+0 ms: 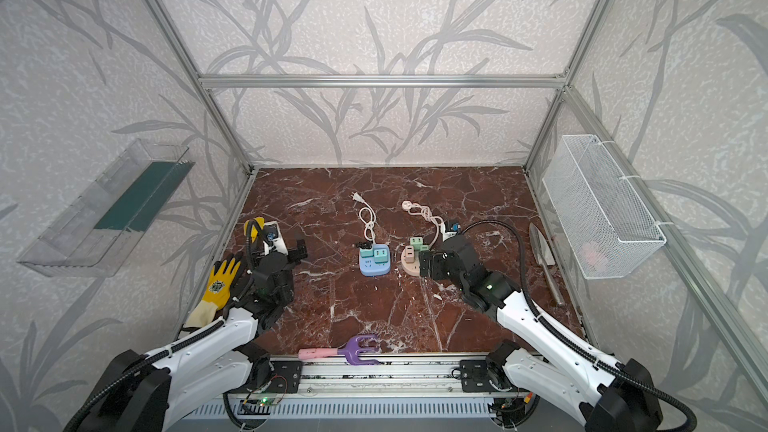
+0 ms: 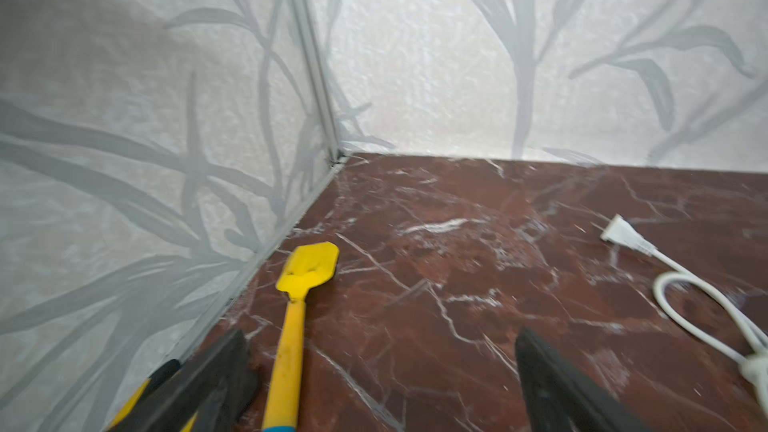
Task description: Insert the plug
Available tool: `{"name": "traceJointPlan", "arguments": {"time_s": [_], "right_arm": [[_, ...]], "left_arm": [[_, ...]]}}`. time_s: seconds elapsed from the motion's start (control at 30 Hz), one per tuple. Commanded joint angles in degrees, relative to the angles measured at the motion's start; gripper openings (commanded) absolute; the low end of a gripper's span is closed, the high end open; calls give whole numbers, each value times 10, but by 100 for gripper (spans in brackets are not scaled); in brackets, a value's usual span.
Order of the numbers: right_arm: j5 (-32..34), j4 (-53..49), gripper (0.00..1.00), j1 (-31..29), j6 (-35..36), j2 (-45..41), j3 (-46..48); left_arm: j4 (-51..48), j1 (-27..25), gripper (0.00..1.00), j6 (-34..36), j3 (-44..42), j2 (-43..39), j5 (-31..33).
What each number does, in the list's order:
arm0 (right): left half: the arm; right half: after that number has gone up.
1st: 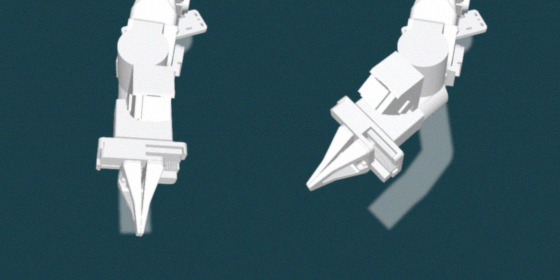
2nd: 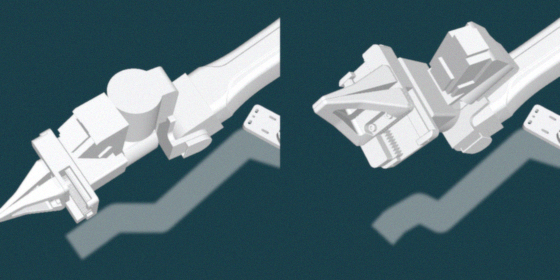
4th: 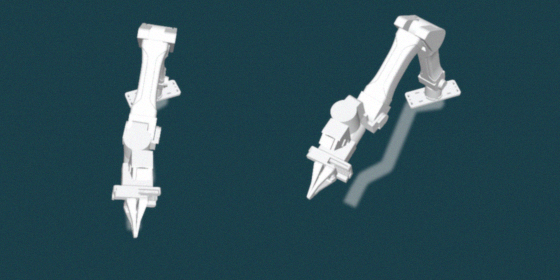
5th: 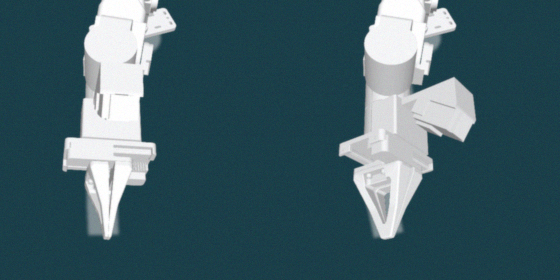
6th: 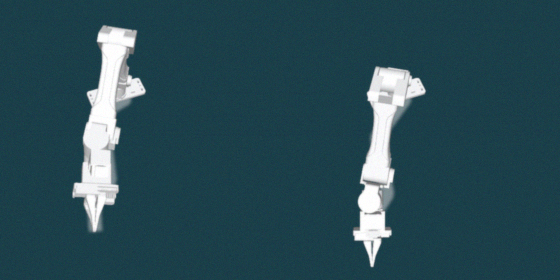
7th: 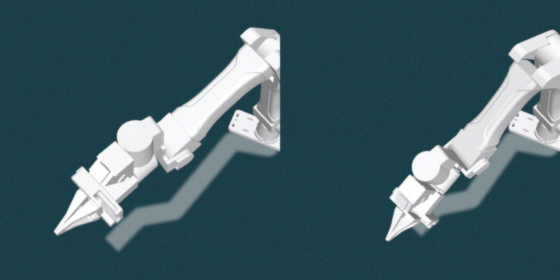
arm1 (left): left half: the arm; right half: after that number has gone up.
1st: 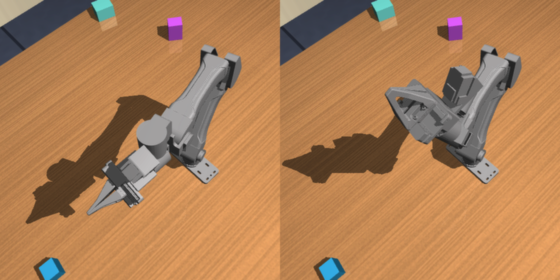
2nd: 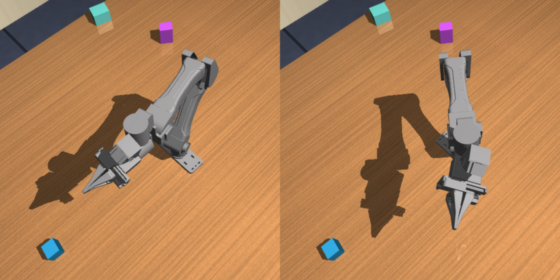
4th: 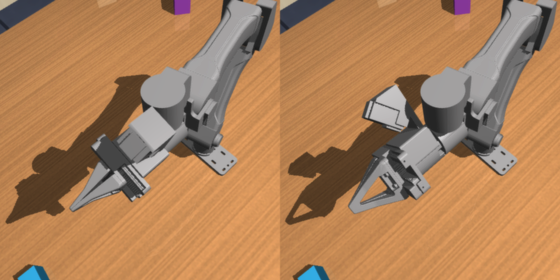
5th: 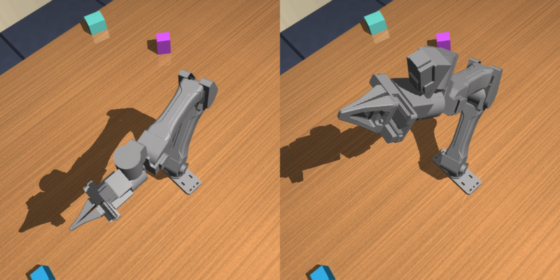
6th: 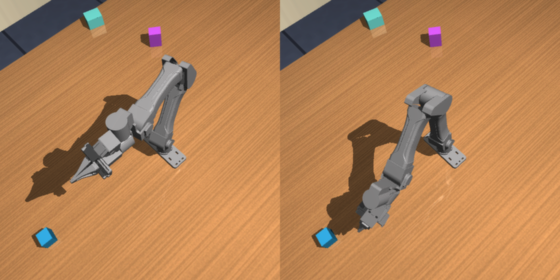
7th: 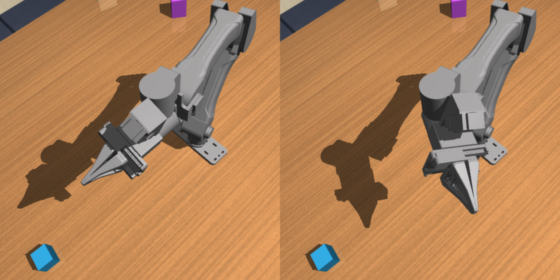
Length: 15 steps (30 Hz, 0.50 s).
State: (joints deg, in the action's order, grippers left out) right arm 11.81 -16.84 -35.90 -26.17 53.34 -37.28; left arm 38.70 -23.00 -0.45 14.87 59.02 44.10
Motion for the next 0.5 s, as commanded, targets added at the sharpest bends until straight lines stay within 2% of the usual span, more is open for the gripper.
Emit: {"name": "traceJointPlan", "arguments": {"time_s": [0.0,0.07,0.17,0.2,0.23,0.3,0.37,0.47], "right_arm": [[35,30,99,-1,45,-21,2],[40,53,99,0,71,-29,15],[51,92,99,-1,105,-38,40],[52,108,99,-1,119,-42,51],[55,123,99,-1,133,-45,63],[73,157,99,-1,170,-47,90],[112,174,99,0,191,-43,108],[161,209,99,0,214,-16,124]], "left_arm": [[101,20,99,31,-11,71,63],[173,42,99,45,-12,148,43],[408,90,99,87,-15,300,-8],[421,105,99,75,-5,340,2],[394,103,99,75,2,336,-1],[342,115,99,57,-5,308,-86],[384,132,99,47,-24,315,-111],[423,138,99,51,-45,346,-190]]}}
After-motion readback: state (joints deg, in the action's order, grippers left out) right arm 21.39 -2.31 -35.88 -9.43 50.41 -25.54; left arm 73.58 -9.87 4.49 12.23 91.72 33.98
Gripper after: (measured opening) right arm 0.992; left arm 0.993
